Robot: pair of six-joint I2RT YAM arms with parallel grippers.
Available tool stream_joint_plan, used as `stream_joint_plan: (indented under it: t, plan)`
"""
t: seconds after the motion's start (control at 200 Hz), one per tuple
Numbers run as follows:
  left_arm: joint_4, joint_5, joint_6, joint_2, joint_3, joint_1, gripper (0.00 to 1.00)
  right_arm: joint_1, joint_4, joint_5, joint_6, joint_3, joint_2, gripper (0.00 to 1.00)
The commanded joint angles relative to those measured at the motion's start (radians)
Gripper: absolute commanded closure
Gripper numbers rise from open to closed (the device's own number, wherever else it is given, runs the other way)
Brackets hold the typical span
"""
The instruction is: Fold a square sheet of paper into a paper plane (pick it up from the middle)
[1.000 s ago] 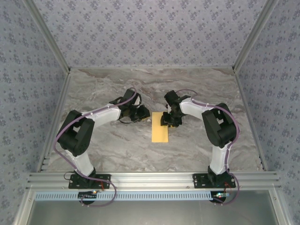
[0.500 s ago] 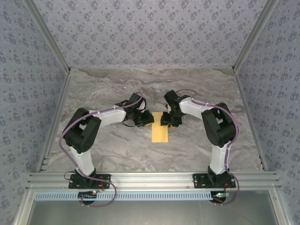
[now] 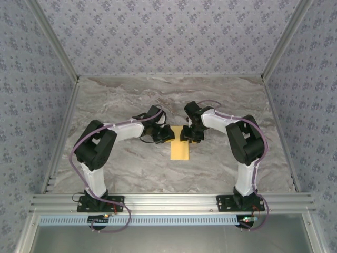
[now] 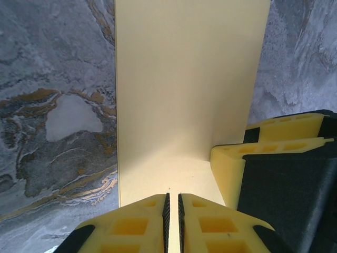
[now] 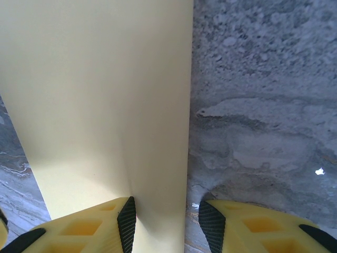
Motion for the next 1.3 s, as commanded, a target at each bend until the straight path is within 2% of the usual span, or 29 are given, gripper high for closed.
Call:
stream_joint_plan:
  t: [0.0,0.2,0.47,0.894,1.294]
  plan:
    - [-0.001,0.013,0.008,0.02,0.035,-0.008,0.84,0.022,0.052,0.024,0.005,-0.064,0.142,0.55]
    - [-0.01,-0.014,0.008,0.01,0.036,-0.006,0.85,0.026,0.049,0.028,-0.002,-0.062,0.147,0.55]
    - [0.026,-0.157,-0.009,-0.102,-0.015,-0.007,0.88,0.028,0.048,0.034,-0.003,-0.058,0.154,0.55]
    - [0.064,-0.014,-0.013,-0.001,0.014,-0.015,0.89,0.032,0.048,0.034,-0.003,-0.057,0.16,0.55]
    - [-0.001,-0.004,0.013,0.085,0.058,-0.027,0.9,0.034,0.049,0.033,-0.004,-0.058,0.166,0.55]
